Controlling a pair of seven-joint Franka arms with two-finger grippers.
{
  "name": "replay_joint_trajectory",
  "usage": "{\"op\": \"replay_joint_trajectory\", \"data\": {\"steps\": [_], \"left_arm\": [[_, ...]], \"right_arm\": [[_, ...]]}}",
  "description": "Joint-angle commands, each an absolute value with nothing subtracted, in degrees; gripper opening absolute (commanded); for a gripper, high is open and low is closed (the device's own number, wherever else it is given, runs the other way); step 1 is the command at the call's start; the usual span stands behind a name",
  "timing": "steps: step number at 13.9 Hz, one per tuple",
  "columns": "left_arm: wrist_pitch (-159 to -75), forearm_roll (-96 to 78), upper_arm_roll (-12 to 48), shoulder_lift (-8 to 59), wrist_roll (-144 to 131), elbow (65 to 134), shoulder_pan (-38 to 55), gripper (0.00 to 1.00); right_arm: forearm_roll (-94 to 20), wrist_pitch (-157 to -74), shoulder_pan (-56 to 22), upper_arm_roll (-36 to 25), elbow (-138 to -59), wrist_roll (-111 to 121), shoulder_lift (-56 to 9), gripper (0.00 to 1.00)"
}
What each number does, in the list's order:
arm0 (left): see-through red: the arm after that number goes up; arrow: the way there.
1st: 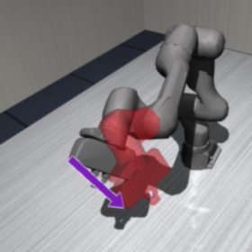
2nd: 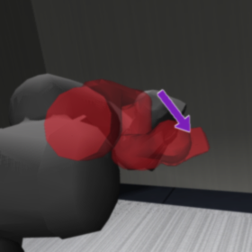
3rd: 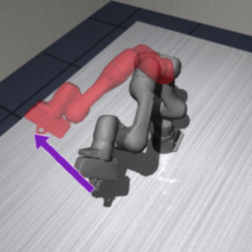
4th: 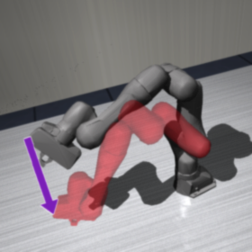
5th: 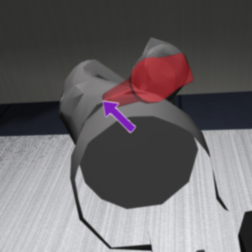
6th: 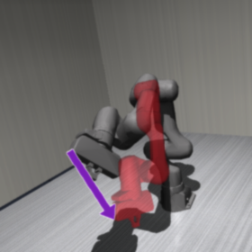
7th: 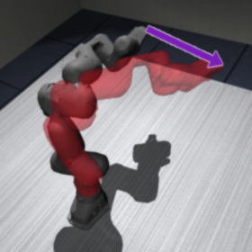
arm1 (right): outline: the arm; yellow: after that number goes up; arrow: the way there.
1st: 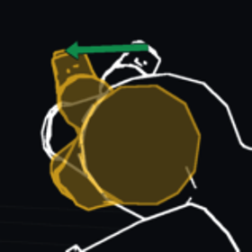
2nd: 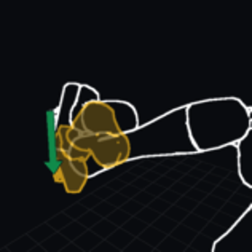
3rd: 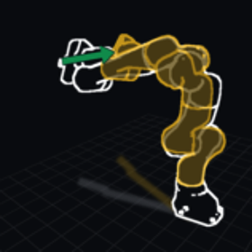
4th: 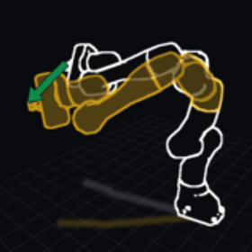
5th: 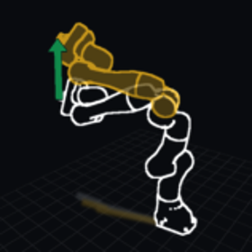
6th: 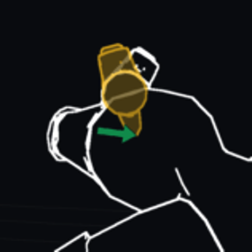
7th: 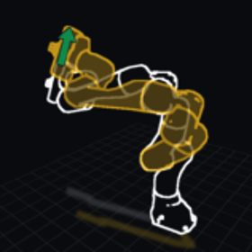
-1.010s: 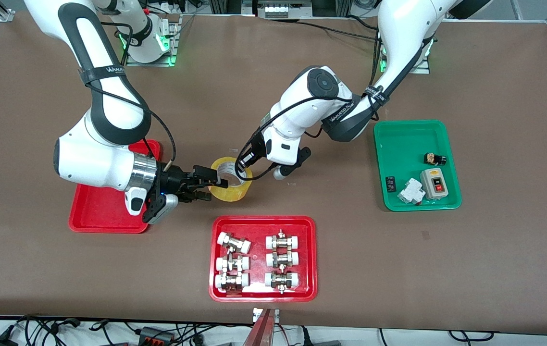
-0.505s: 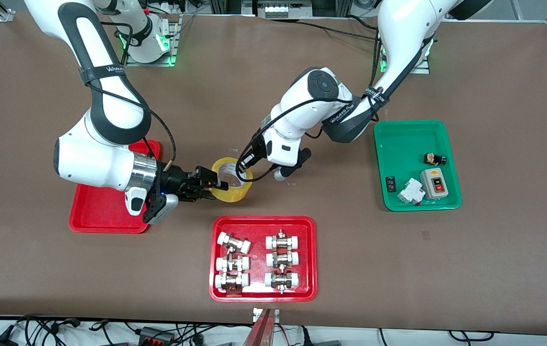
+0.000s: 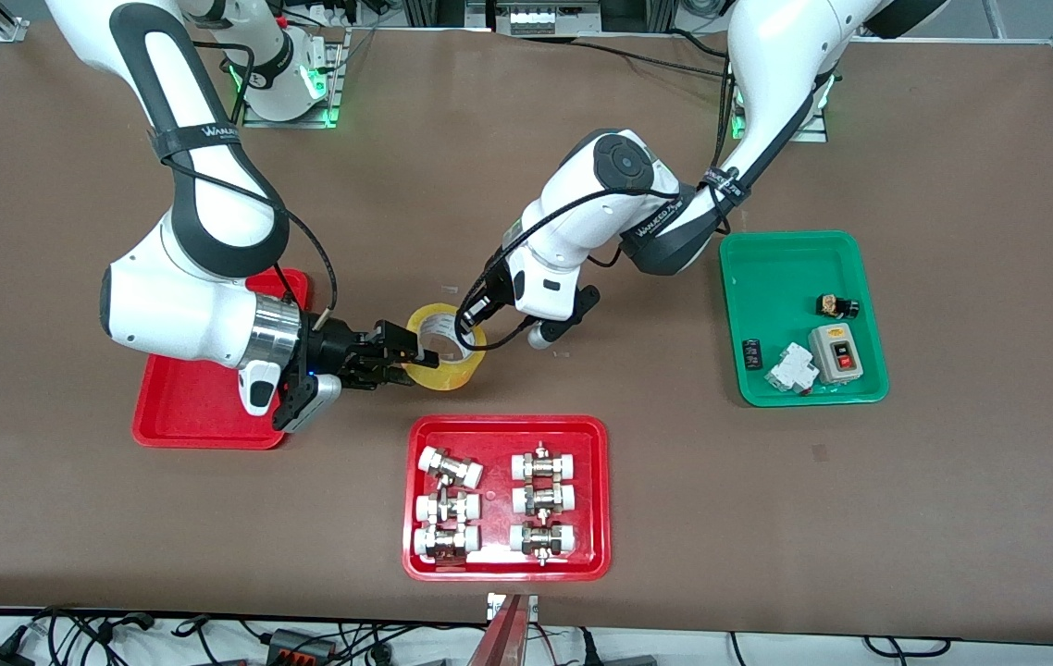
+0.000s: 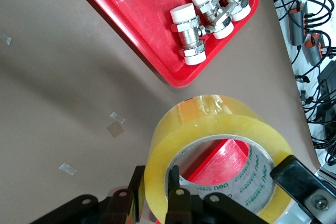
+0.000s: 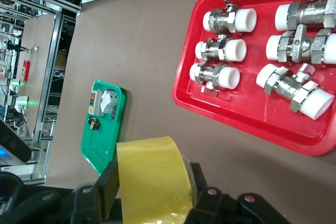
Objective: Left arm passes tape to right arm into tray
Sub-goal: 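Grasp the tape roll's rim with the right gripper beside the left gripper, then open the left gripper and withdraw it while the right gripper holds tape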
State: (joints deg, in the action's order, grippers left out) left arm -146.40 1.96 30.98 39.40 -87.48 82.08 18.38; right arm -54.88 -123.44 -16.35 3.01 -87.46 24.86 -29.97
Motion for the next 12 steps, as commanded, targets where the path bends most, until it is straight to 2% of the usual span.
{"op": "replay_joint_trajectory", "data": {"steps": [1, 2, 3, 6, 10, 12], "left_arm": [[-147.0, 1.3, 31.0, 39.6, -86.9, 80.2, 18.4, 0.11], [-147.0, 1.9, 30.9, 39.7, -86.6, 79.5, 18.4, 0.31], [-147.0, 4.5, 30.6, 39.7, -83.0, 79.5, 18.6, 0.99], [-146.9, 5.5, 30.7, 39.5, -80.0, 79.4, 17.9, 1.00], [-146.0, 5.7, 32.3, 36.7, -79.6, 80.0, 12.0, 1.00], [-139.7, 5.7, 32.3, 34.5, -79.6, 79.8, 10.5, 1.00]], "right_arm": [[-55.8, -123.5, -16.6, 2.9, -86.4, 23.2, -30.0, 0.00], [-55.7, -123.5, -16.6, 2.9, -86.4, 23.2, -30.0, 0.00], [-55.7, -123.5, -16.7, 2.9, -86.2, 23.2, -29.9, 0.00], [-55.2, -123.5, -16.7, 2.8, -85.6, 22.5, -29.9, 0.00], [-55.0, -123.4, -16.8, 2.8, -85.0, 21.7, -29.9, 0.00], [-55.0, -123.3, -16.7, 2.7, -85.0, 21.6, -29.9, 0.00]]}}
